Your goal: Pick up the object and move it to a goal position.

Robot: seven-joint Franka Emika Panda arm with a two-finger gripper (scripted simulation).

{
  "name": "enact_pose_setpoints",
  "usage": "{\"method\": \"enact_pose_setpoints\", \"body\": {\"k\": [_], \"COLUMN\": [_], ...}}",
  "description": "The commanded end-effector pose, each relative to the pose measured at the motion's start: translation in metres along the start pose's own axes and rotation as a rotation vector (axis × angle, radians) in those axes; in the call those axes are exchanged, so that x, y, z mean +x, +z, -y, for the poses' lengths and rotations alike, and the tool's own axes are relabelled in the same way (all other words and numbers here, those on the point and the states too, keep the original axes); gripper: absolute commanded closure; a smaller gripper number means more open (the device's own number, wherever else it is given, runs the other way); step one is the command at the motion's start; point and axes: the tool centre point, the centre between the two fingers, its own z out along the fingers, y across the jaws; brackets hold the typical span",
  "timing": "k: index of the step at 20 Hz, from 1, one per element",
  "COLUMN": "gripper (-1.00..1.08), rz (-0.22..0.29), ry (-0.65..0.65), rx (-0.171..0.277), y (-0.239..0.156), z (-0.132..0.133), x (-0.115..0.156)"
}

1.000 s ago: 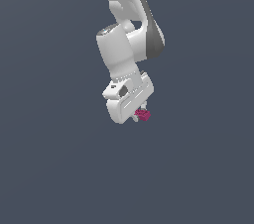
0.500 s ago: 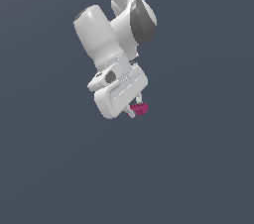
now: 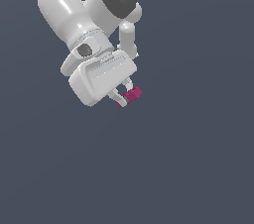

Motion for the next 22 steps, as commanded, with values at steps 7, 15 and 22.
{"method": "enact_pose_setpoints", "body": {"k": [7,15,22], "gripper": [1.08,1.08,1.08], "rz": [-0.182,-0.307,-0.354], "ry": [-0.122,-0.204,-0.234], "rx": [-0.001,0.006,0.011], "y": [-0.055,-0.093,-0.107], "z": [-0.037,-0.060,-0.069], "x": [0.032,0.050,0.056]}}
